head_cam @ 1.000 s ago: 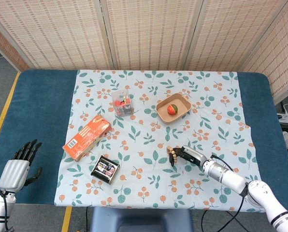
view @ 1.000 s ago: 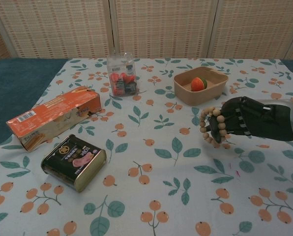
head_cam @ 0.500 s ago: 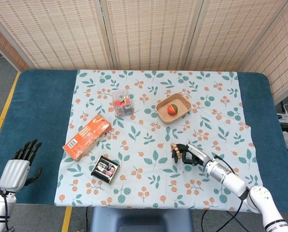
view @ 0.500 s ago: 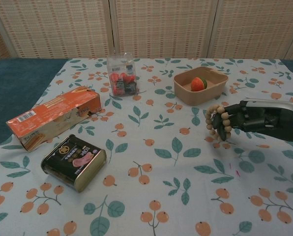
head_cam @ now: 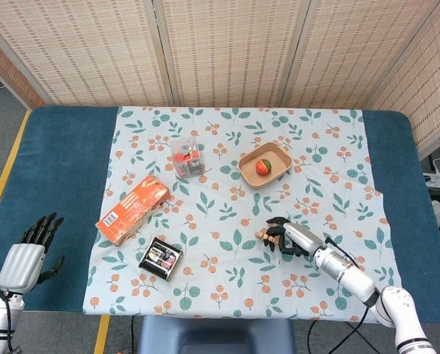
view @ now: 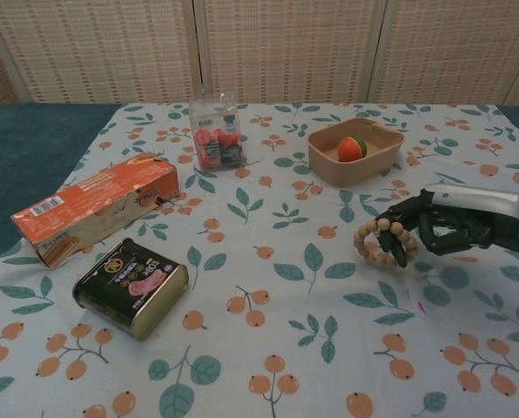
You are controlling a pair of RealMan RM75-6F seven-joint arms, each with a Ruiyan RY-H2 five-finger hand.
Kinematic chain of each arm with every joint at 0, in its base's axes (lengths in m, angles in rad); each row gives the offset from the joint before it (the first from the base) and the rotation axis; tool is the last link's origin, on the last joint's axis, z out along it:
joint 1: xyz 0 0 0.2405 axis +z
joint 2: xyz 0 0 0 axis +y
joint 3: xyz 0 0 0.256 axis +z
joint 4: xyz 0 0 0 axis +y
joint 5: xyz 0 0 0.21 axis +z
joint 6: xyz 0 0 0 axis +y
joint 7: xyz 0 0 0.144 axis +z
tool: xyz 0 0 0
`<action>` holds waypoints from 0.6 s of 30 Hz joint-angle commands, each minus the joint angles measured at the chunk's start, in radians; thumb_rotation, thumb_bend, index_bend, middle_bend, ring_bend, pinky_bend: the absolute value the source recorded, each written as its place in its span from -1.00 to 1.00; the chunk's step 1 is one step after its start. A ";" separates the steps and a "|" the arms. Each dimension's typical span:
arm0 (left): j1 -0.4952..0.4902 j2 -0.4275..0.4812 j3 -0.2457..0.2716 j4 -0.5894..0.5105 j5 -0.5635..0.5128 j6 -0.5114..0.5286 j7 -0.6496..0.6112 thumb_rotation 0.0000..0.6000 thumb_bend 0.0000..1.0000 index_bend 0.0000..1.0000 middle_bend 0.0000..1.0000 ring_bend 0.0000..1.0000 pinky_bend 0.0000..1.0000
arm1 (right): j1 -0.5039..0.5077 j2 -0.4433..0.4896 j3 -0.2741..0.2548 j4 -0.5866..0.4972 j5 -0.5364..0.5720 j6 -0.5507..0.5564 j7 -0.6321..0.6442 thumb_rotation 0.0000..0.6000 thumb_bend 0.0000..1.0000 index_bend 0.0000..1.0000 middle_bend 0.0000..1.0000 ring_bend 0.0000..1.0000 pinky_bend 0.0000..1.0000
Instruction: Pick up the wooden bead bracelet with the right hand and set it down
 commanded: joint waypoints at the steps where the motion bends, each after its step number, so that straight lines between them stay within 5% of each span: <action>1: 0.000 0.000 0.001 0.000 0.001 0.000 0.001 1.00 -0.13 -1.00 -1.00 -1.00 -0.62 | 0.024 0.034 -0.037 0.015 0.069 -0.015 0.220 1.00 1.00 -0.01 0.12 -0.83 -1.00; 5: 0.000 -0.001 0.001 -0.001 0.001 0.001 0.003 1.00 -0.13 -1.00 -1.00 -1.00 -0.62 | 0.061 0.103 -0.081 -0.031 0.106 0.024 0.414 0.97 1.00 0.01 0.12 -0.83 -1.00; 8: 0.000 -0.002 0.001 0.000 0.001 0.000 0.006 1.00 -0.13 -1.00 -1.00 -1.00 -0.62 | 0.091 0.165 -0.121 -0.062 0.127 0.037 0.557 0.67 0.97 0.02 0.14 -0.83 -1.00; 11: -0.001 -0.002 0.002 -0.001 0.003 -0.001 0.007 1.00 -0.13 -1.00 -1.00 -1.00 -0.61 | 0.121 0.220 -0.170 -0.073 0.150 0.019 0.690 0.19 0.62 0.02 0.14 -0.83 -1.00; 13: 0.000 -0.002 0.002 -0.003 0.004 0.001 0.006 1.00 -0.13 -1.00 -1.00 -1.00 -0.62 | 0.132 0.239 -0.194 -0.069 0.173 0.000 0.759 -0.08 0.13 0.02 0.14 -0.83 -1.00; 18: 0.001 0.001 0.003 -0.005 0.006 0.003 0.005 1.00 -0.13 -1.00 -1.00 -1.00 -0.62 | 0.139 0.225 -0.224 -0.036 0.243 -0.044 0.867 -0.26 -0.32 0.00 0.14 -0.83 -1.00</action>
